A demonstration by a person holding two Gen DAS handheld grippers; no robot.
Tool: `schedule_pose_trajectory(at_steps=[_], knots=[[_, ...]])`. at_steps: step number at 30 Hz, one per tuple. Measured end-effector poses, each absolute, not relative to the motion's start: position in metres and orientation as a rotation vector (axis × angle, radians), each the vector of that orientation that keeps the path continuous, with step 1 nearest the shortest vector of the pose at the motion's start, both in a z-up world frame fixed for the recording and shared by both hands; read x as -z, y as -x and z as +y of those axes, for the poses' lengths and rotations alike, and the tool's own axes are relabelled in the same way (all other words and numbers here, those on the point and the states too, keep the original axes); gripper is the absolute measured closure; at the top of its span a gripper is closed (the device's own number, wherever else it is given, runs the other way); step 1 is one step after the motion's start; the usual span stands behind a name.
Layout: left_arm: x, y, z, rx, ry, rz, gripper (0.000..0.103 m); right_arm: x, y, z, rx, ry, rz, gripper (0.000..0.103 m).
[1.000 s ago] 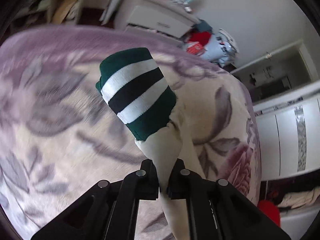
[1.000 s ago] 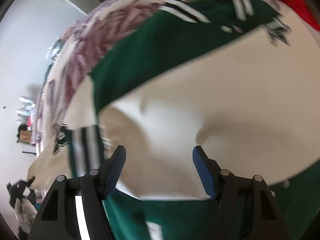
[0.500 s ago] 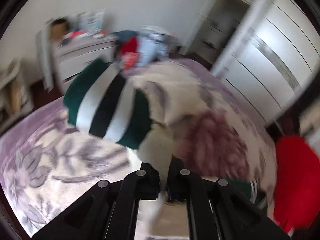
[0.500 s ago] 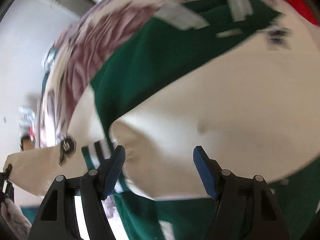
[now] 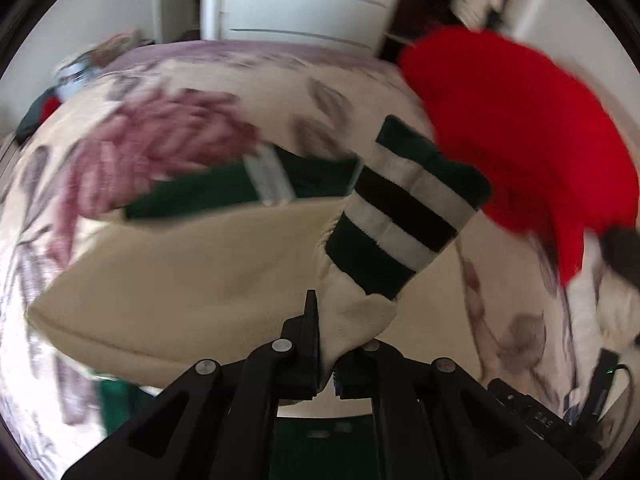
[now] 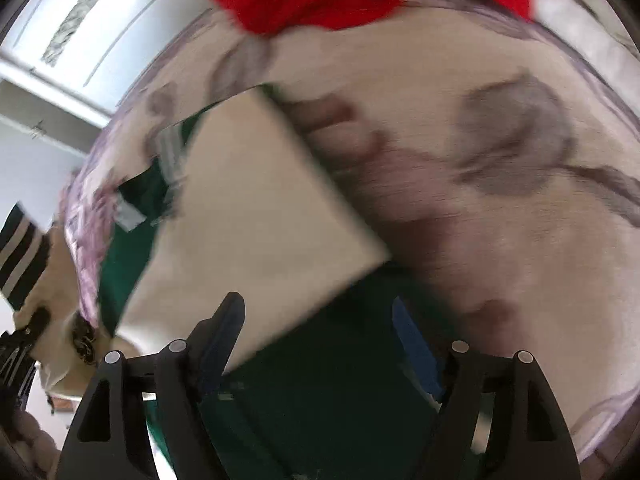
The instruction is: Fold large clothes
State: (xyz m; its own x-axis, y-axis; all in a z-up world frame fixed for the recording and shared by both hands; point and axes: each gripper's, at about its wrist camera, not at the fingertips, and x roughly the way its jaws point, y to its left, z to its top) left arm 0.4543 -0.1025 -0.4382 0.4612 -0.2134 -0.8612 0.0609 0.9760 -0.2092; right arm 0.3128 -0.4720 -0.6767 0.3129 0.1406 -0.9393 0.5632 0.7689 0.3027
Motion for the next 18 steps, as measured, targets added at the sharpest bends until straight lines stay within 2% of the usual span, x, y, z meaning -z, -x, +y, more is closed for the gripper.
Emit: schedule_pose_trajectory(at_steps=[4,9,11,12,13,15,16,17,18], knots=[[0.474,-0.466,-0.167,0.180,0.140,1.182,0.099,0.687,-0.295,-0.529,0.362,-0.684,1.273,0.025],[0.512,-0.465,-0.230,0.083,-0.055,1.305,0.093,0.681,-0.289,-0.574,0.356,-0.680,1.287,0.025],[0.516,-0.462,-0.235,0.084,-0.088,1.320,0.079,0.676,-0.293,-0.586,0.328,-0.703,1.281,0.023],[0.516,-0.459,-0.233,0.088,-0.086,1.327,0.076,0.672,-0.297,-0.587,0.308,-0.721,1.276,0.021],[0.514,-0.455,-0.229,0.088,-0.077,1.332,0.067,0.669,-0.302,-0.588,0.280,-0.742,1.274,0.020],[0.514,-0.441,-0.218,0.098,-0.049,1.335,0.038,0.666,-0.314,-0.583,0.231,-0.764,1.279,0.020],[0.514,-0.432,-0.206,0.124,-0.016,1.346,0.011,0.664,-0.324,-0.577,0.195,-0.768,1.289,0.020],[0.515,-0.421,-0.199,0.135,0.004,1.350,0.005,0.663,-0.331,-0.569,0.159,-0.767,1.299,0.020],[0.516,-0.409,-0.188,0.128,0.012,1.353,0.005,0.663,-0.342,-0.559,0.113,-0.763,1.310,0.020]])
